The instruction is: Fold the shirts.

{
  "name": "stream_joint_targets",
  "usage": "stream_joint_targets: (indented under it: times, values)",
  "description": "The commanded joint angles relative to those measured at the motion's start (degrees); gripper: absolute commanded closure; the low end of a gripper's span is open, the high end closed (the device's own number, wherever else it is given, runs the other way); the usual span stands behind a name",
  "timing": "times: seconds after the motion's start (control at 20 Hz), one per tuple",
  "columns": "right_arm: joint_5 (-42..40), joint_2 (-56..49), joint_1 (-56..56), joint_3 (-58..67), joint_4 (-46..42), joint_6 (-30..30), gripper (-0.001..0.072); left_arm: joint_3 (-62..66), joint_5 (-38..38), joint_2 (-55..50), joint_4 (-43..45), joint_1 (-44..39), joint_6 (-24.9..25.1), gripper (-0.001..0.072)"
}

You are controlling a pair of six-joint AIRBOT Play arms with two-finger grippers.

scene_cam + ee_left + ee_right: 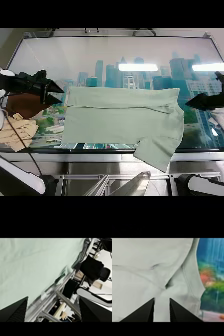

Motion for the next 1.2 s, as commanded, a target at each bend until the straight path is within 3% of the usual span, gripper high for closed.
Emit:
stream_joint_targets:
  times: [0.0,0.15,0.25,0.35,0.6,0.95,1.0,1.1,1.15]
  values:
    - [-0.8,13.6,-0.9,-7.7,-3.6,4.1,0.0482,-16.8,2.2,12.3,7.8,4.3,4.5,0.0006]
    - [-7.4,25.0,-0.6,-17.5,0.6,6.5,0.0479,-32.9,12.8,21.4,12.0,7.9,6.2,0.0006]
    - [-6.9,28.1,-0.6,-20.0,2.7,6.3,0.0478,-38.9,17.3,23.3,16.0,8.7,6.2,0.0019]
    - [-4.4,28.9,-0.6,-20.2,3.6,6.3,0.0479,-42.8,19.0,23.4,19.5,8.3,6.3,0.0147]
    - [0.1,28.9,-0.4,-20.2,9.3,4.4,0.0479,-47.7,26.6,23.4,21.9,3.6,6.2,0.0142]
    - [1.6,28.9,-0.4,-20.2,9.3,4.4,0.0478,-47.6,29.1,23.4,21.5,-6.6,6.3,0.0145]
    - [1.6,28.9,-0.4,-20.2,9.3,4.5,0.0478,-47.6,29.5,23.4,21.4,-7.2,6.3,0.0251]
    - [1.3,28.7,-0.4,-20.2,9.4,7.1,0.0478,-47.6,30.5,23.4,21.4,-8.2,6.3,0.0651]
    - [1.0,28.4,-0.4,-20.2,9.8,7.2,0.0477,-47.6,30.6,23.4,21.4,-8.7,6.4,0.0682]
